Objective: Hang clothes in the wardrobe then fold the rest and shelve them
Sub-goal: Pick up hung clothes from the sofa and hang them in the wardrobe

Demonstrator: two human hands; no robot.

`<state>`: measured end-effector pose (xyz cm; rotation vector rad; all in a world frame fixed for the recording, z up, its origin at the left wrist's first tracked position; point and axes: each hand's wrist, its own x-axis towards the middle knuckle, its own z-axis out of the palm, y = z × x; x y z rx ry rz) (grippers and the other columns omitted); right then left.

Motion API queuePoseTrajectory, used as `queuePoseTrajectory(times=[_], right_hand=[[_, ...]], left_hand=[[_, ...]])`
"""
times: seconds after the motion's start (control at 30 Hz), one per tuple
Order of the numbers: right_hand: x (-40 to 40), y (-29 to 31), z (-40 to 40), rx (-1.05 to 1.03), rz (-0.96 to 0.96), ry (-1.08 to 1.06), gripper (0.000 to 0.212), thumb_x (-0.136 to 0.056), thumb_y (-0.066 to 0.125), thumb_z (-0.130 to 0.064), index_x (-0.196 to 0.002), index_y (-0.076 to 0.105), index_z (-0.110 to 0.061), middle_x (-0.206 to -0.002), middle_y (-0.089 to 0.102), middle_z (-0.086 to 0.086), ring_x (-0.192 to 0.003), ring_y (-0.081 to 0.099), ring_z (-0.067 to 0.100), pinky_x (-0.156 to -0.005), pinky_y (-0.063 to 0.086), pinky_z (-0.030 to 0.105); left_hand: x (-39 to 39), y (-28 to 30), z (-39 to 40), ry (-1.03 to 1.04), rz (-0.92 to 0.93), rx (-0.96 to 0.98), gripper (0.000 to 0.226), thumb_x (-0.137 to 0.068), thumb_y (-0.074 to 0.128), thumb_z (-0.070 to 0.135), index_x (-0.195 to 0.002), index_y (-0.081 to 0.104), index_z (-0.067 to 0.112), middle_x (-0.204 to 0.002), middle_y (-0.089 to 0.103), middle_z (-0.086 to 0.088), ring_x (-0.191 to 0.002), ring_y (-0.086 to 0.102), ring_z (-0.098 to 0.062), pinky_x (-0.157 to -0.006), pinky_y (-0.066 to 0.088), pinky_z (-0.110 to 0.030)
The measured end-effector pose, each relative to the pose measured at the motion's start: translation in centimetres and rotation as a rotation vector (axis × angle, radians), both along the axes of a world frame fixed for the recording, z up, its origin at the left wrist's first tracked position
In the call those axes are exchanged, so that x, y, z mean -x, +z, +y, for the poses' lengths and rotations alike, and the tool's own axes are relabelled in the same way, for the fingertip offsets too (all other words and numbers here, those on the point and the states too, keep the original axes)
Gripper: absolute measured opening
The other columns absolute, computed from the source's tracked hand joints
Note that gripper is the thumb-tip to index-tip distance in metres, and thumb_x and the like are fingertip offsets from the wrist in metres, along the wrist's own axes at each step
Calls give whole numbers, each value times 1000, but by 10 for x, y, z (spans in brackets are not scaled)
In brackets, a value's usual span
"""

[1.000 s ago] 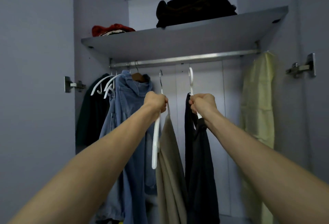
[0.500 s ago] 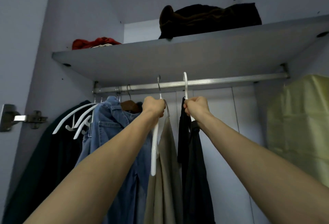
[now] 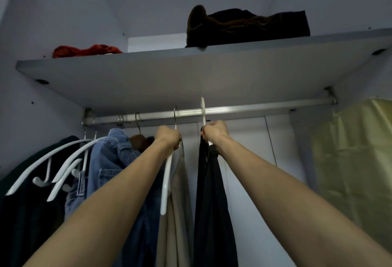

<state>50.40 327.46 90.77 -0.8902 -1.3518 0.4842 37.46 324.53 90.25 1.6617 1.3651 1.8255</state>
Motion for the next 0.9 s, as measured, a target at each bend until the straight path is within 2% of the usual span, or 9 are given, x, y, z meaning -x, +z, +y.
queuePoseTrajectory(times=[0.1, 0.27, 0.37, 0.43, 0.5, 0.6, 0.73, 0.8, 0.9], right_hand=[[3, 6, 13, 6, -8, 13, 14, -90, 51, -1, -94, 65, 2, -60, 58, 4, -49, 52, 11, -51, 44, 20], [0, 3, 33, 31, -15, 11, 16, -91, 51, -1, -98, 64, 4, -69, 61, 7, -51, 52, 10, -51, 43, 20], [-1, -11, 43, 22, -34, 37, 16, -90, 53, -4, -81, 67, -3, -79, 65, 8, -68, 57, 16, -77, 50, 29], [0, -17, 44, 17, -47, 53, 16, -91, 54, -13, -95, 68, -5, -94, 68, 9, -92, 62, 24, -90, 49, 35], [-1, -24, 35, 39, -46, 132, 28, -95, 52, -22, -117, 60, -7, -110, 61, 9, -99, 57, 23, -84, 48, 34], [-1, -35, 18, 99, 37, 335, 31, -99, 43, -29, -124, 48, -12, -92, 50, 6, -73, 48, 15, -60, 40, 26], [15, -39, -1, 162, 108, 418, 32, -98, 43, -33, -122, 47, -12, -74, 46, 5, -61, 45, 16, -53, 38, 26], [28, -37, -13, 153, 97, 434, 29, -100, 41, -32, -120, 47, -13, -73, 46, 4, -62, 44, 15, -54, 37, 26], [49, -34, -28, 142, 41, 458, 39, -102, 36, -31, -131, 46, -7, -81, 52, 6, -65, 43, 13, -57, 34, 26]], left_hand=[[-2, 7, 11, 16, -9, -13, 17, -98, 40, -4, -84, 49, -2, -61, 44, -10, -46, 33, -15, -32, 23, -15], [8, 6, 30, 23, 18, 15, 31, -99, 41, 1, -68, 48, 2, -63, 47, -10, -47, 36, -15, -31, 28, -16], [13, 0, 37, 62, 56, 36, 28, -99, 44, 5, -77, 58, -3, -63, 51, -8, -48, 41, -14, -37, 34, -19], [14, -2, 33, 186, 234, -14, 20, -97, 45, 4, -97, 60, -9, -79, 61, -11, -60, 49, -19, -54, 41, -27], [11, -8, 21, 335, 513, -64, 21, -94, 45, 3, -109, 56, -7, -99, 58, -18, -79, 53, -28, -66, 41, -31], [9, -23, 2, 519, 824, -109, 26, -92, 44, -2, -116, 53, -3, -112, 56, -22, -98, 58, -38, -68, 40, -34], [17, -21, -14, 668, 938, -108, 22, -90, 48, -4, -111, 56, -4, -114, 57, -23, -103, 57, -40, -71, 40, -36], [26, -17, -21, 700, 923, -65, 20, -91, 49, -3, -109, 56, -5, -116, 57, -24, -108, 54, -40, -77, 43, -38], [50, -15, -27, 820, 1013, -48, 24, -90, 51, 3, -112, 58, 0, -118, 59, -23, -114, 48, -39, -89, 40, -38]])
